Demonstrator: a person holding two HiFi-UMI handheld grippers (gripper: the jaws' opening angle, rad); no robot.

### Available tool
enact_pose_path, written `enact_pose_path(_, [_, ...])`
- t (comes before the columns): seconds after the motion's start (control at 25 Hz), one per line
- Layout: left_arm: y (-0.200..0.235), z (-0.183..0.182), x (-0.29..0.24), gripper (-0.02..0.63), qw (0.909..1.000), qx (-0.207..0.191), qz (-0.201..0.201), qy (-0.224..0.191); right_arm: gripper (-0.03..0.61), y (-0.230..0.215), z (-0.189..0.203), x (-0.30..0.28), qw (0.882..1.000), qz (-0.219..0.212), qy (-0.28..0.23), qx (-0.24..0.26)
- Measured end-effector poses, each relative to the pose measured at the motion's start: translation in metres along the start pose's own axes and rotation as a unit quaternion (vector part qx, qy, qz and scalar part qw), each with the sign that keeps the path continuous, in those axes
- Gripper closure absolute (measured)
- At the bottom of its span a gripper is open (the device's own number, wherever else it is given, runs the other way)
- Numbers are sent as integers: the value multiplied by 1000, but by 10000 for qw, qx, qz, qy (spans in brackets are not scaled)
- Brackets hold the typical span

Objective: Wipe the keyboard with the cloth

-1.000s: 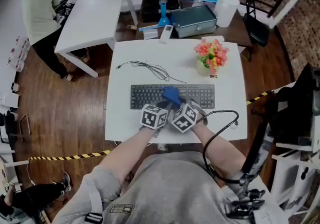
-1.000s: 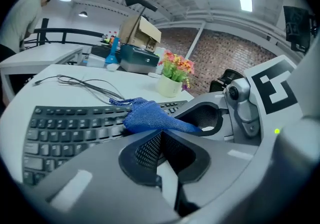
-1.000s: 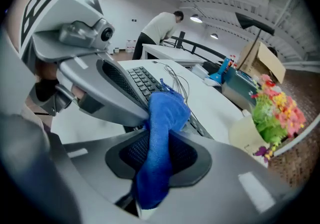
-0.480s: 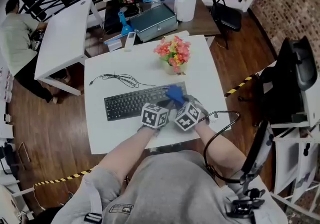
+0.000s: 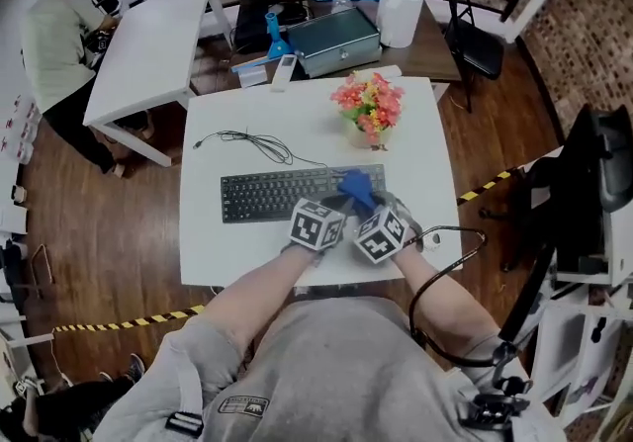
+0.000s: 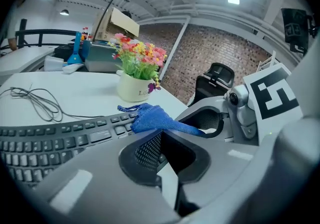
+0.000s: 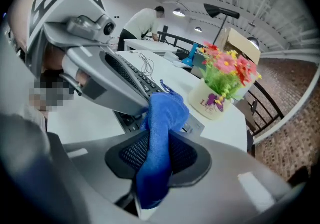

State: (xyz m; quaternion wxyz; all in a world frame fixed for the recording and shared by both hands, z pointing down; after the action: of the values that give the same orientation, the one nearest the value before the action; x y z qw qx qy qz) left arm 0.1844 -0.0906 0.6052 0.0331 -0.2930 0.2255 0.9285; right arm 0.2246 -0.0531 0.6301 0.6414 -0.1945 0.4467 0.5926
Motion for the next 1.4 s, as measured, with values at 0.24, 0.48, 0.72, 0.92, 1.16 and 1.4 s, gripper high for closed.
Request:
enact_pose_path(0.24, [51, 18, 64, 620, 9959, 377, -756, -333, 465, 49, -65, -19, 9960, -448, -407, 659])
enact_pose_path(0.48, [108, 50, 150, 620, 9760, 984, -1796, -737, 465, 116, -134, -39, 9800, -1022, -792, 1516])
enact_pose_path(0.72, [142, 94, 229, 620, 9509, 1551, -2547, -827, 465, 197, -183, -58, 9600, -1532, -906, 2163])
enact_pose_path(0.92, [141, 97, 241, 620, 9532, 1529, -2498, -749, 465, 202, -184, -50, 9610, -1536, -874, 2126])
enact_pose_path(1.16, [114, 66, 174, 620, 9761, 1123, -1773, -561, 465, 156, -142, -37, 9760, -1186, -685, 1693])
enact_pose_path(1.4, [74, 35, 100, 620, 9922, 638, -1026, -320, 465, 99, -84, -25, 9904, -707, -463, 1094])
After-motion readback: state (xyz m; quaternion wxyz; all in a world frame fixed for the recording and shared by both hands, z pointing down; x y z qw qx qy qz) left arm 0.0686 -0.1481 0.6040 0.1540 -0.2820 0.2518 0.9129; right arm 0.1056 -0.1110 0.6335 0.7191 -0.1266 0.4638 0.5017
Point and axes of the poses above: the fingertips, and each gripper's own axes: x backward along the fingers, y to its left, z out of its underside, the point moved 3 cm from there along x, backward along the fingers, and after that the axes turned 2 degrees about z, right-handed, at the moved point
